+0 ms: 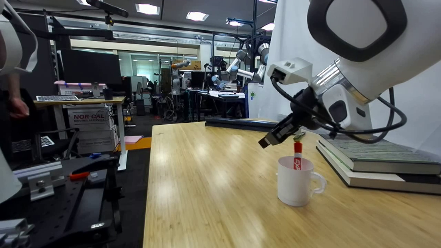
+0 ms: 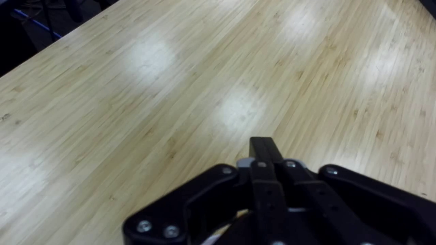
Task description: Move the mug to the right, put the marker on the desk, then put it back in the mug
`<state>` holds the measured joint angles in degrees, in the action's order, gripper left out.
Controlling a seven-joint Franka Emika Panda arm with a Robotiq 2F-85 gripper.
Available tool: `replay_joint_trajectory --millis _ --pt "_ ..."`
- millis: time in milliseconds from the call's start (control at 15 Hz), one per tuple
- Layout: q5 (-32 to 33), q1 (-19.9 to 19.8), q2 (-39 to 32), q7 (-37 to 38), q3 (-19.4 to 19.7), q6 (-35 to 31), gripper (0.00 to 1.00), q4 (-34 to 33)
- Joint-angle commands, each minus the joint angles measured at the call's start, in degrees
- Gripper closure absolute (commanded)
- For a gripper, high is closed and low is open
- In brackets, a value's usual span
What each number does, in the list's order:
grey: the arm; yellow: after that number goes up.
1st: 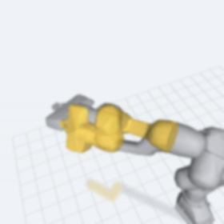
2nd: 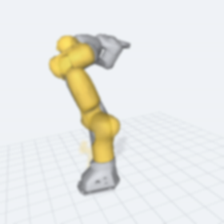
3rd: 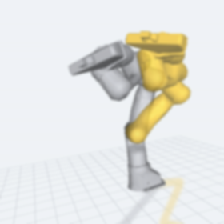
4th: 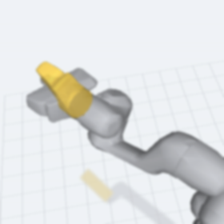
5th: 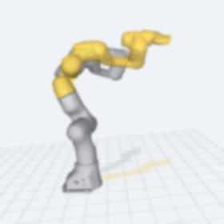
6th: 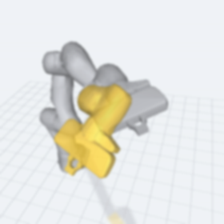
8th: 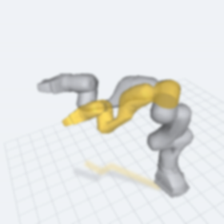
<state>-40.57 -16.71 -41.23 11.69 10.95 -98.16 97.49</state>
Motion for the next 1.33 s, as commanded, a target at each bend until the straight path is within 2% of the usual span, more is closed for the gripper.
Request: replay_joint_trajectory --millis 0,400,467,533,867,1200,1267 --pt "1.28 -0.13 -0.49 0.03 -0.3 0.31 1.0 -1.09" --pt "1.43 0.08 0.29 0.4 -0.29 0.18 1.0 -0.69" --pt "1.36 0.25 0.66 0.62 -0.28 -0.02 0.74 -0.48" --pt "1.4 0.5 1.05 0.76 -0.24 -0.35 0.73 -0.33" --pt "0.79 1.91 3.22 3.95 -0.37 -0.56 0.39 -0.58" --pt "-6.06 -0.32 0.88 11.61 -1.17 3.34 0.05 -4.13" --pt "-8.04 -0.72 0.23 13.0 -1.12 3.33 0.01 -4.44"
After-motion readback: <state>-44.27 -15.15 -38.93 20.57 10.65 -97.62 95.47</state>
